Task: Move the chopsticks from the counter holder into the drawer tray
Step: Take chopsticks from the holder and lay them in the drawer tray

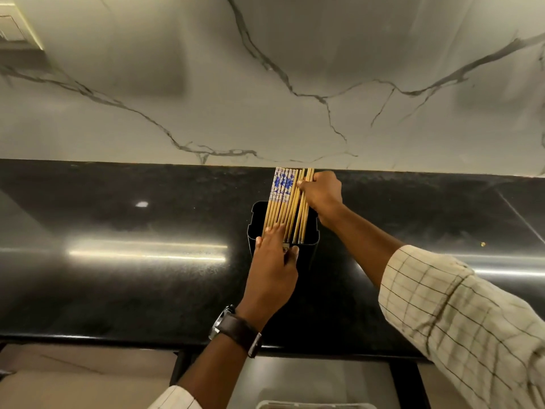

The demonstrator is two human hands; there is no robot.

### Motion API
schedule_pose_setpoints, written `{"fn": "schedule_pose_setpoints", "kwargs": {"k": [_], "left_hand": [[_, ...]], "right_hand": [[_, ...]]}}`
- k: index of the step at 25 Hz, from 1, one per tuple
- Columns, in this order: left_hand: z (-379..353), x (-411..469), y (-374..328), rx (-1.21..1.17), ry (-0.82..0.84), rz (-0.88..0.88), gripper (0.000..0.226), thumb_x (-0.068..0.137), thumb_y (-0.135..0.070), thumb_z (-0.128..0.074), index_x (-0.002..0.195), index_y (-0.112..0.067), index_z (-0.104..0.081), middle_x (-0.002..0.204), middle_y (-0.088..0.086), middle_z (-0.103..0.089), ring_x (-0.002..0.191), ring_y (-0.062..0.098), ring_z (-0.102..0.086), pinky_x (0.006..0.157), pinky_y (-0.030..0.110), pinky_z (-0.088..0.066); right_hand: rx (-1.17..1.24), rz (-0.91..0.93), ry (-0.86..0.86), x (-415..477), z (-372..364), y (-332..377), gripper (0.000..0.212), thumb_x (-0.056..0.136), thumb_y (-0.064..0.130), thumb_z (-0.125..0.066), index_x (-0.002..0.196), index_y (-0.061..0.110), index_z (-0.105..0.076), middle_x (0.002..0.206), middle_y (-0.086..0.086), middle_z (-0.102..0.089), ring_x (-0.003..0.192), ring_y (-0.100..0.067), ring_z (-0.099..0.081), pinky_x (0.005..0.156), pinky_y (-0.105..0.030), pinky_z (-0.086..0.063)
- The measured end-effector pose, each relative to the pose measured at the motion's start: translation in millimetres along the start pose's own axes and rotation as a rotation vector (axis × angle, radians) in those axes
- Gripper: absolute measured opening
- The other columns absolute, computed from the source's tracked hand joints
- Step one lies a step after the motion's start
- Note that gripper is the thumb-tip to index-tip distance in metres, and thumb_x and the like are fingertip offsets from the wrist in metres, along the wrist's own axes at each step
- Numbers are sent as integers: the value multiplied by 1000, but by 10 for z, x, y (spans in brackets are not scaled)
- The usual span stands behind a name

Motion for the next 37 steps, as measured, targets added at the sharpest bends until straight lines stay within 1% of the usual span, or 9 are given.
{"fn": "schedule_pose_setpoints", "kwargs": {"k": [6, 11, 13, 16, 21, 26, 29, 32, 37], "left_hand": [[55, -11, -81, -162, -68, 9, 42, 101, -19, -53, 143, -16, -48, 137, -4, -57, 130, 16, -54, 116, 50, -39], [266, -59, -464, -273, -169, -99, 45, 100, -19, -56, 145, -17, -51, 135, -6, -64, 119, -3, -61, 105, 30, -52], [361, -64, -742, -274, -168, -209, 42, 99, -18, -59, 141, -13, -57, 134, 1, -67, 119, 4, -65, 102, 28, -54], [474, -92, -1069, -301, -93, -316, 20, 97, -17, -62, 113, -10, -71, 100, 2, -79, 91, 8, -77, 80, 29, -63], [350, -408, -939, -691, -15, -140, 13, 96, -4, -61, 103, -2, -72, 94, 14, -78, 88, 29, -78, 77, 38, -63], [22, -903, -175, -1102, -268, 339, 20, 95, -13, -66, 110, 0, -67, 100, 19, -77, 93, 32, -77, 81, 43, -63], [-210, -1305, 225, -1235, -415, 522, 11, 96, -10, -64, 104, -3, -65, 98, 18, -76, 92, 32, -77, 81, 44, -63], [-610, -1859, 539, -1213, -495, 784, 13, 97, -9, -63, 107, -2, -67, 102, 18, -76, 89, 29, -78, 79, 42, -64], [-972, -2442, 926, -1123, -537, 1111, 11, 94, 2, -63, 104, 0, -65, 109, 20, -72, 84, 26, -72, 82, 39, -57]], "right_hand": [[58, 192, -113, -269, 419, 341, 16, 99, 13, -60, 90, 10, -73, 90, -7, -76, 88, -22, -76, 84, -40, -64], [231, 428, -52, -827, 863, 869, 11, 100, 13, -63, 95, 13, -73, 91, -6, -79, 81, -13, -79, 78, -29, -65], [231, 483, 105, -1079, 911, 1033, 15, 98, 12, -65, 106, 3, -73, 94, -9, -80, 83, -15, -80, 79, -30, -65], [166, 538, 274, -1412, 945, 1159, 19, 96, 12, -68, 110, 1, -73, 96, -8, -81, 86, -14, -80, 72, -23, -63], [43, 478, 238, -1736, 888, 732, 18, 97, 22, -67, 108, 11, -76, 90, 3, -79, 81, -11, -78, 73, -24, -65], [-101, 209, 285, -2193, 853, -658, 21, 102, 27, -60, 108, 19, -78, 93, 4, -77, 83, -6, -73, 71, -19, -58], [454, -287, 308, -2636, 769, -1444, 21, 101, 21, -62, 109, 8, -76, 97, -14, -81, 87, -24, -79, 81, -34, -65], [935, -652, 147, -3142, 585, -1999, 23, 99, 12, -65, 116, -2, -67, 103, -27, -78, 88, -32, -79, 76, -41, -65], [703, -935, -146, -3452, 653, -2705, 19, 94, 10, -72, 105, -5, -70, 84, -23, -79, 68, -27, -77, 61, -36, -64]]}}
Point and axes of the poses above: each hand's wrist, its own x-axis towards the middle knuckle, its own z-axis out of the back of the hand, y = z × x, the point moved 5 cm from there along x, towards the middle knuckle
